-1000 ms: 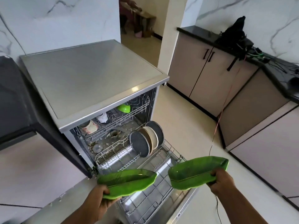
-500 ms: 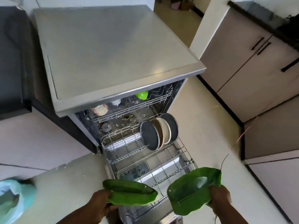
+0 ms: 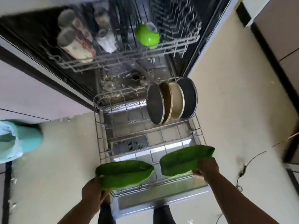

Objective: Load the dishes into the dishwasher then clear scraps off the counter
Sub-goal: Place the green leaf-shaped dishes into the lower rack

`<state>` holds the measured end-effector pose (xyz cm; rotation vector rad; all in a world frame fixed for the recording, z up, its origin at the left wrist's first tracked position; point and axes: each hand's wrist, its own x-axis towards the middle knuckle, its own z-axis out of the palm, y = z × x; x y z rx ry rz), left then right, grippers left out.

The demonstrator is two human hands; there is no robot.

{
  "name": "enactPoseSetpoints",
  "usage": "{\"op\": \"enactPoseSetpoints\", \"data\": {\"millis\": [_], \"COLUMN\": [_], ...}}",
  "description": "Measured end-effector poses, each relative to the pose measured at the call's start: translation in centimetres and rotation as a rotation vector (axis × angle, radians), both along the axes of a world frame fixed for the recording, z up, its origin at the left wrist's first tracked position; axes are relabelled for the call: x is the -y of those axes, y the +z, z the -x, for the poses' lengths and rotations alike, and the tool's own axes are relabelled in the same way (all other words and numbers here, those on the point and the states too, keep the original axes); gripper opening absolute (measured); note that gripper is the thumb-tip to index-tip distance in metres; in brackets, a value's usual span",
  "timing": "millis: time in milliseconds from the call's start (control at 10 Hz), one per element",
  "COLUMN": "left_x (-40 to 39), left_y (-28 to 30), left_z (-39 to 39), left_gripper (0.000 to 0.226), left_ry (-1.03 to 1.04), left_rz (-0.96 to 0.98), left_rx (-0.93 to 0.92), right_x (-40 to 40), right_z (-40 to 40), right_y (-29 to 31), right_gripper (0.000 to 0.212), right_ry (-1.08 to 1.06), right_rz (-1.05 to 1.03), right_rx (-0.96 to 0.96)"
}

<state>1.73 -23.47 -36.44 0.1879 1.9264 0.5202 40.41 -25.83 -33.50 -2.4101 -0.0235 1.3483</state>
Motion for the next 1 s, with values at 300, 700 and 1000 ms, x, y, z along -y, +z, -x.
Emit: {"op": "enactPoseSetpoints", "data": {"millis": [300, 700, 1000], "left_x": [-0.9, -1.6, -2.2], "left_y": [-4.0, -8.9, -8.0], "left_z": [-4.5, -3.9, -5.0], "left_gripper": [0.027, 0.028, 0.055], "left_ry": [0.091, 0.071, -0.141], "left_rz": [0.026, 0.183, 0.292], "left_rx": [-0.071, -0.111, -0.092], "right_x": [-0.9, -1.6, -1.2], "right_z": [-1.0, -1.0, -1.1], "right_y": [-9.6, -13.5, -12.3], "right_gripper": [0.029, 0.012, 0.029], "right_ry": [0.002, 0.074, 0.057], "right_rz": [-0.021, 0.042, 0.136], "right_rx": [-0.052, 0.135, 0.13]}}
